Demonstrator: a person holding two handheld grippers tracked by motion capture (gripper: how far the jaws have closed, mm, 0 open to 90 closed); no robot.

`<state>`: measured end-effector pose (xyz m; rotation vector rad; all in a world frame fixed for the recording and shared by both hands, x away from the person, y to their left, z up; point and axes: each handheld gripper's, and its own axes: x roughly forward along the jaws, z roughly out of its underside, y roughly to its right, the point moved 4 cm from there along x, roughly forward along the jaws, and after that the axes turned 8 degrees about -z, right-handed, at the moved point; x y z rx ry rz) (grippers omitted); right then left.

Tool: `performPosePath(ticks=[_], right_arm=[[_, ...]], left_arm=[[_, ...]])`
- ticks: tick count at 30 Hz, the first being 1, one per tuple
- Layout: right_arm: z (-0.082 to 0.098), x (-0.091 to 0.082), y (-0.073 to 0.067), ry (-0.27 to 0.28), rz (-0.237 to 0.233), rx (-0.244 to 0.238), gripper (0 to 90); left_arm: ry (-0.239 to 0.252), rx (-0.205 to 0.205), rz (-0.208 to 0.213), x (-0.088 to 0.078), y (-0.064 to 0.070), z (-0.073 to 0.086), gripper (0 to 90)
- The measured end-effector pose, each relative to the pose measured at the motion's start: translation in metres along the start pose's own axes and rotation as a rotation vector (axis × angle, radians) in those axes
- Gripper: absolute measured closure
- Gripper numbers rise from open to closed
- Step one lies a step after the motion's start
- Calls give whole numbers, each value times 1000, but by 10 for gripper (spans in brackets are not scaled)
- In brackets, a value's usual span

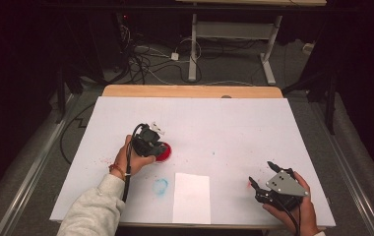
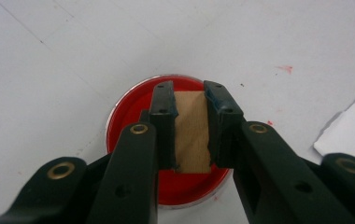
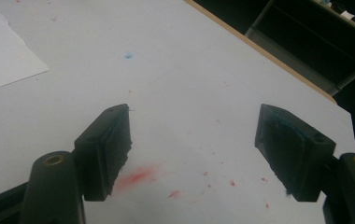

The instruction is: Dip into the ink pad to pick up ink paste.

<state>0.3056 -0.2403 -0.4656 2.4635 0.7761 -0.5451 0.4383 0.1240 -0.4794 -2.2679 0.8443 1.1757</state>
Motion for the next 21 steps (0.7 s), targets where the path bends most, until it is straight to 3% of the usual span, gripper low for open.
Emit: performPosePath(ticks=[16, 21], right_arm=[[0, 0, 0, -1, 3, -8, 278], [-1, 0, -1, 1, 3, -8, 277]], left_arm=[[-5, -9, 8, 8, -1, 5, 735], [-11, -2, -14, 8, 2, 4, 735]])
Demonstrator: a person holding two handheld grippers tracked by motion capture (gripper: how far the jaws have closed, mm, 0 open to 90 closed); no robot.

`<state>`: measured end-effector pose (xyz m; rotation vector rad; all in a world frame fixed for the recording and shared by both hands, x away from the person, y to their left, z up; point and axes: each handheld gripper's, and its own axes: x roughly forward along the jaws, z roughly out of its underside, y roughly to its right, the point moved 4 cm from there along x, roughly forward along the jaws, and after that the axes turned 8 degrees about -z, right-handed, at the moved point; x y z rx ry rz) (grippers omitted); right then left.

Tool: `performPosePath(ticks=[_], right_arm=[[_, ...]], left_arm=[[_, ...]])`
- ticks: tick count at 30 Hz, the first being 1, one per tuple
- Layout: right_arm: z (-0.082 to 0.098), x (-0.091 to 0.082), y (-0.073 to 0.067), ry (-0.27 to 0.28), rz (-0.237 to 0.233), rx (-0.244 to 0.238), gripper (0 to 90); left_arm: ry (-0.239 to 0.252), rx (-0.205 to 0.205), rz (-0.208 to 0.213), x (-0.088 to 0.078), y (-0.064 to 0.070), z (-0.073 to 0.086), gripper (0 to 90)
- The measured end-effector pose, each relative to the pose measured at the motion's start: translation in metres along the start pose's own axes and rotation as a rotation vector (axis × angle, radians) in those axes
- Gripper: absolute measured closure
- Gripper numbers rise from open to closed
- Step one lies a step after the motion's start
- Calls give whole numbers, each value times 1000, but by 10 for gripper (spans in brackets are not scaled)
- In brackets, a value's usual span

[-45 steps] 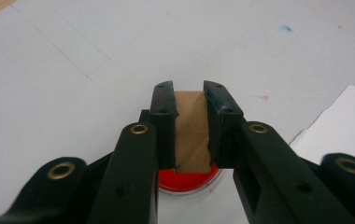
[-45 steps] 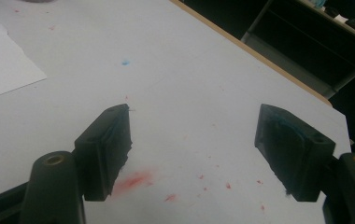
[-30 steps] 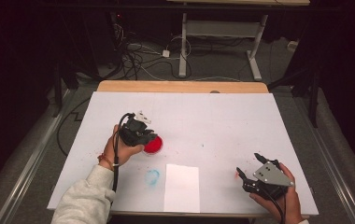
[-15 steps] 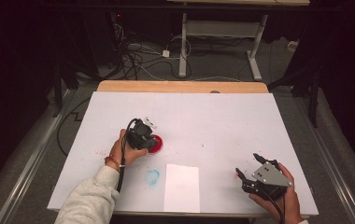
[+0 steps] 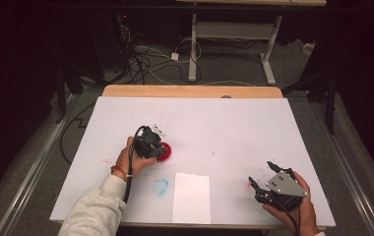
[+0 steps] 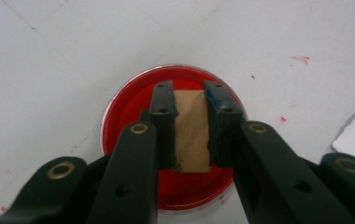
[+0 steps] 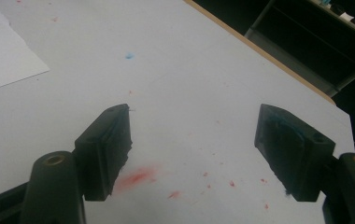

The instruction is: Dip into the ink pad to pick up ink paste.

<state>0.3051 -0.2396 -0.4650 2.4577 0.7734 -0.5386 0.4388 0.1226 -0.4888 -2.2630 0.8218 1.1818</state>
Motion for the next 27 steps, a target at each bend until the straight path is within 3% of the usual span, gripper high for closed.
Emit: performPosePath(ticks=[5, 8, 13, 27], right_arm=[[0, 0, 0, 1, -1, 1, 277], [1, 0, 0, -6, -1, -6, 280], [0, 0, 0, -3, 3, -1, 279], [0, 3, 2, -7, 0, 1, 277]], left_arm=[[6, 9, 0, 0, 0, 1, 735], [-3, 30, -31, 0, 3, 0, 735], [15, 2, 11, 1, -1, 2, 735], [29, 2, 14, 1, -2, 3, 735]])
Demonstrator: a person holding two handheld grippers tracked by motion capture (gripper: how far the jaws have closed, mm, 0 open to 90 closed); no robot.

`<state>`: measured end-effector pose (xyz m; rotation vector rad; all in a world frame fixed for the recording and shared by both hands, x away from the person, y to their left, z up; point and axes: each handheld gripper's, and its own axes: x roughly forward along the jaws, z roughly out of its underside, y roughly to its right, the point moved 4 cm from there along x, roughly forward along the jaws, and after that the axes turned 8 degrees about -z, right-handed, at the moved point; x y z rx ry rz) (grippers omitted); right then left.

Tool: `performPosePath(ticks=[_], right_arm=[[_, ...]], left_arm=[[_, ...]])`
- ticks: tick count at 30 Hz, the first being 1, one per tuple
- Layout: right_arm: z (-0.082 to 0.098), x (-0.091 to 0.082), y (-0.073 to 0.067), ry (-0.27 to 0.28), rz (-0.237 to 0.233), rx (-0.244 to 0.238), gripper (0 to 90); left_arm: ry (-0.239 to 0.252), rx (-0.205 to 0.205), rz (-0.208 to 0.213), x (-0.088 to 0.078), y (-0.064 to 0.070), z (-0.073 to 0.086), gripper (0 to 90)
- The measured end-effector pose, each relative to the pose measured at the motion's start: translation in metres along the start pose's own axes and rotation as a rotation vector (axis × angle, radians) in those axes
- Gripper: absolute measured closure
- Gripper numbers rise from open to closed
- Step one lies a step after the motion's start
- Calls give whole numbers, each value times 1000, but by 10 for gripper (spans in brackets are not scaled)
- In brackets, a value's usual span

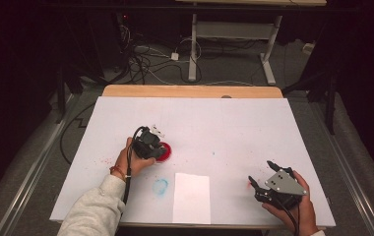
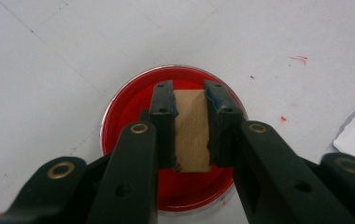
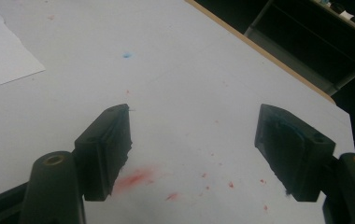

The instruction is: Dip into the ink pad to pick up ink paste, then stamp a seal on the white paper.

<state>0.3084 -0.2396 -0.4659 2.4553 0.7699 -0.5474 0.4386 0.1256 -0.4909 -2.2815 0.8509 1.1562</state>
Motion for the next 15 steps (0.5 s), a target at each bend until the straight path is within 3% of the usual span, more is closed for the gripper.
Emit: performPosePath(ticks=[7, 11, 15], right_arm=[[1, 0, 0, -1, -3, 6, 277], [0, 0, 1, 4, -4, 11, 277], [-1, 1, 2, 9, -6, 8, 275]], left_arm=[[-1, 5, -18, -1, 2, 0, 734], [3, -14, -13, -3, 0, 0, 735], [49, -16, -34, -17, -3, -5, 734]])
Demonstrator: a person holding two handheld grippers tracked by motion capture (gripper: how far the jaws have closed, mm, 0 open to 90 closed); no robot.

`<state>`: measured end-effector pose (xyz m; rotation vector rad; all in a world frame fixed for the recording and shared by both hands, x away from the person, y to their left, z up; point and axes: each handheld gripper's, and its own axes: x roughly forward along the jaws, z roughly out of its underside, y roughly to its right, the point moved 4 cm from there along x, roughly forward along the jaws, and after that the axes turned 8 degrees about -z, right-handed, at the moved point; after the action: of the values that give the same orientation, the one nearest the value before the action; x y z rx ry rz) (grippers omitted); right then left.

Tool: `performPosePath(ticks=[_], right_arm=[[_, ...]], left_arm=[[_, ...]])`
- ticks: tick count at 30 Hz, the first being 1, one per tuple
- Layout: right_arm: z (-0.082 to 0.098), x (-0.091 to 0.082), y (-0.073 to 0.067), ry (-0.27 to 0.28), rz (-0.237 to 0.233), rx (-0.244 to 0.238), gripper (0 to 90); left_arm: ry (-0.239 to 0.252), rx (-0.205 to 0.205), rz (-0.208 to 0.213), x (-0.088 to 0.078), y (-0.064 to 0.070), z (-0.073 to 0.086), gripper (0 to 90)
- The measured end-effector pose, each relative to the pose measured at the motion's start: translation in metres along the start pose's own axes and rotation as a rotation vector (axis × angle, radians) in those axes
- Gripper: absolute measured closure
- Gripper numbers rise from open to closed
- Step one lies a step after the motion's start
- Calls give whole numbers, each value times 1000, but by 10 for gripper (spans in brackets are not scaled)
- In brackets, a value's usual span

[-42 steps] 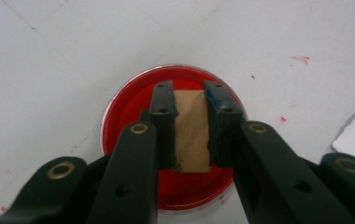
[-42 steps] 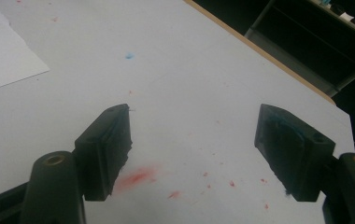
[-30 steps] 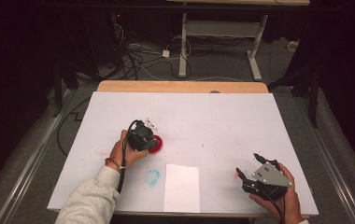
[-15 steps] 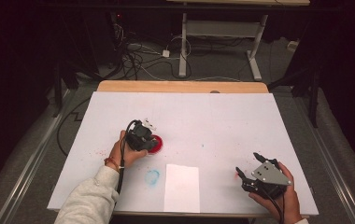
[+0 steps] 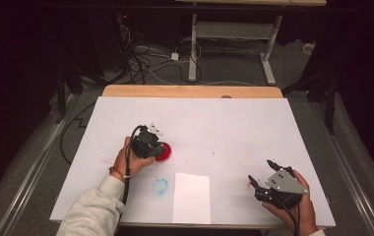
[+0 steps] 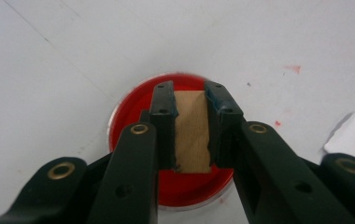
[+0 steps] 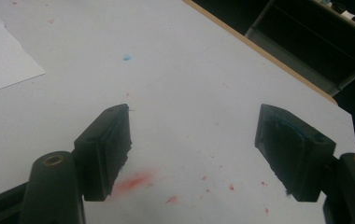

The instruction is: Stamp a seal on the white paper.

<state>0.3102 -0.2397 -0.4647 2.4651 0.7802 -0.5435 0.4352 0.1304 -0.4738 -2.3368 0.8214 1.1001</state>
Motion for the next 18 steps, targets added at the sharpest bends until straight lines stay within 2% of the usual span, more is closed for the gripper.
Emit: performPosePath(ticks=[4, 10, 14, 18], right_arm=[[0, 0, 0, 0, -3, 3, 274], [2, 0, -1, -4, -6, -4, 273], [0, -4, 1, 15, 2, 3, 273], [0, -4, -1, 10, -3, 1, 273]], left_arm=[[53, -11, 9, -18, -1, -4, 735], [128, -7, 21, -46, 0, -10, 734], [155, 18, 39, -60, 9, -12, 734], [173, 44, 55, -69, 17, -15, 734]])
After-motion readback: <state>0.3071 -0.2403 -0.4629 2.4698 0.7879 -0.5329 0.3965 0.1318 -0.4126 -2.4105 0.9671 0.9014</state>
